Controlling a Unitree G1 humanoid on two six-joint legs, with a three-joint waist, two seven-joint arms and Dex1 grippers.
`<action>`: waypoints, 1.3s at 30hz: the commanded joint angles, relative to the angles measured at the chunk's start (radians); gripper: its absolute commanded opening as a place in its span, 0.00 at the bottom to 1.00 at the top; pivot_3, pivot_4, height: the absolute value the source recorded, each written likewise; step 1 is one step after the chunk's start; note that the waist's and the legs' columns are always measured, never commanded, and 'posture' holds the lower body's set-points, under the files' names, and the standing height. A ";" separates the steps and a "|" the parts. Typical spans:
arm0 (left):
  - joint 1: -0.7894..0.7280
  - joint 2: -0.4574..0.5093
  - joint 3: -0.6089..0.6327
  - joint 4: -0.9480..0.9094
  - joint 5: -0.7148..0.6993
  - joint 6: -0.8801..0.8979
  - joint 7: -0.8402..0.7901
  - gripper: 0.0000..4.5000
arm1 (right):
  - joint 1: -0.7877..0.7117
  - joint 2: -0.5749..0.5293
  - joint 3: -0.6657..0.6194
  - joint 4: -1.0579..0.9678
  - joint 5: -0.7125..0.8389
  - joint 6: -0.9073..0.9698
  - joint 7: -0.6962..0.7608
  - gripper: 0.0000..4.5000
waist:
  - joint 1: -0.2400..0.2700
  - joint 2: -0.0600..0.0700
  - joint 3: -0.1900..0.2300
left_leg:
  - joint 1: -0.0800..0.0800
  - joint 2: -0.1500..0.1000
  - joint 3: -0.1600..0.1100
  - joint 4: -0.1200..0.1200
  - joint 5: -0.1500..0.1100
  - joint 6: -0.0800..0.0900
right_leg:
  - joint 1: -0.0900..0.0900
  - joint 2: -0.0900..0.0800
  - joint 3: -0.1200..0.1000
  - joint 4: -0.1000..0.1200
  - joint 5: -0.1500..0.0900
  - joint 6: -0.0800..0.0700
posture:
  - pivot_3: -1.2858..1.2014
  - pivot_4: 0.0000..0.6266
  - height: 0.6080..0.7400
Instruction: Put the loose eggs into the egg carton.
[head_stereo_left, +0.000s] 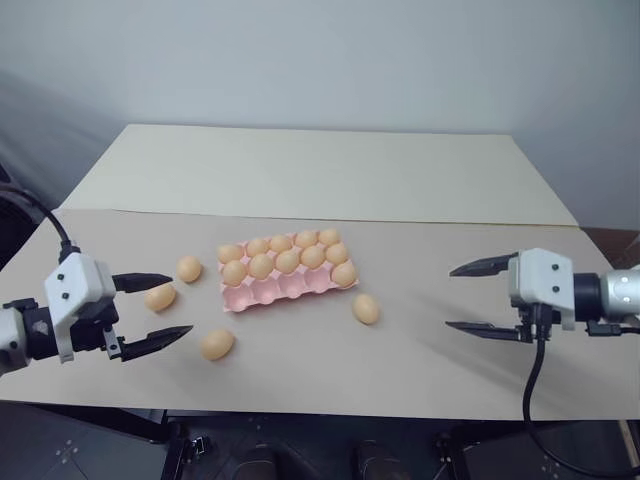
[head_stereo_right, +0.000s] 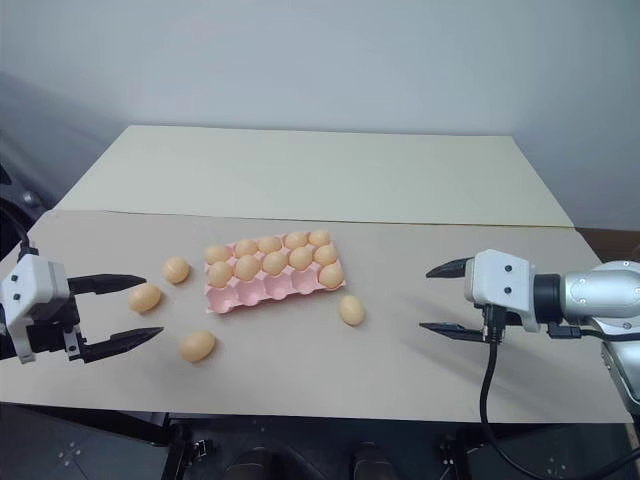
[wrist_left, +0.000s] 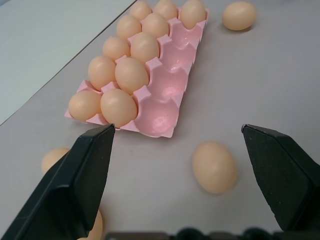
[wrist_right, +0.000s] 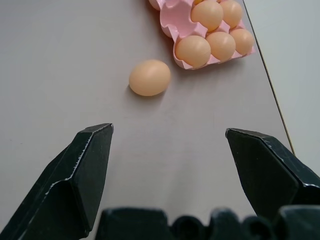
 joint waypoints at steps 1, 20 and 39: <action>-0.021 0.025 -0.003 0.008 -0.015 0.012 -0.008 0.98 | -0.004 -0.009 -0.035 -0.032 0.011 0.006 -0.013 0.94 | 0.000 0.000 0.000 | 0.000 0.000 0.000 0.000 0.000 0.000 | 0.000 0.000 0.000 0.000 0.000 0.000 | 0.52 0.24 1.00; -0.092 0.019 -0.092 0.041 0.005 -0.023 -0.006 0.98 | -0.004 -0.033 -0.043 -0.079 0.026 0.158 -0.079 0.94 | 0.000 0.000 0.000 | 0.000 0.000 0.000 0.000 0.000 0.000 | 0.000 0.000 0.000 0.000 0.000 0.000 | 0.52 0.24 1.00; -0.180 0.043 -0.189 0.103 0.031 -0.042 -0.055 0.98 | -0.388 0.300 0.442 -0.115 -0.051 0.706 -0.438 0.94 | -0.004 0.000 0.000 | -0.004 0.000 -0.001 0.001 0.000 0.000 | -0.003 0.000 0.000 0.000 0.000 0.000 | 0.52 0.24 1.00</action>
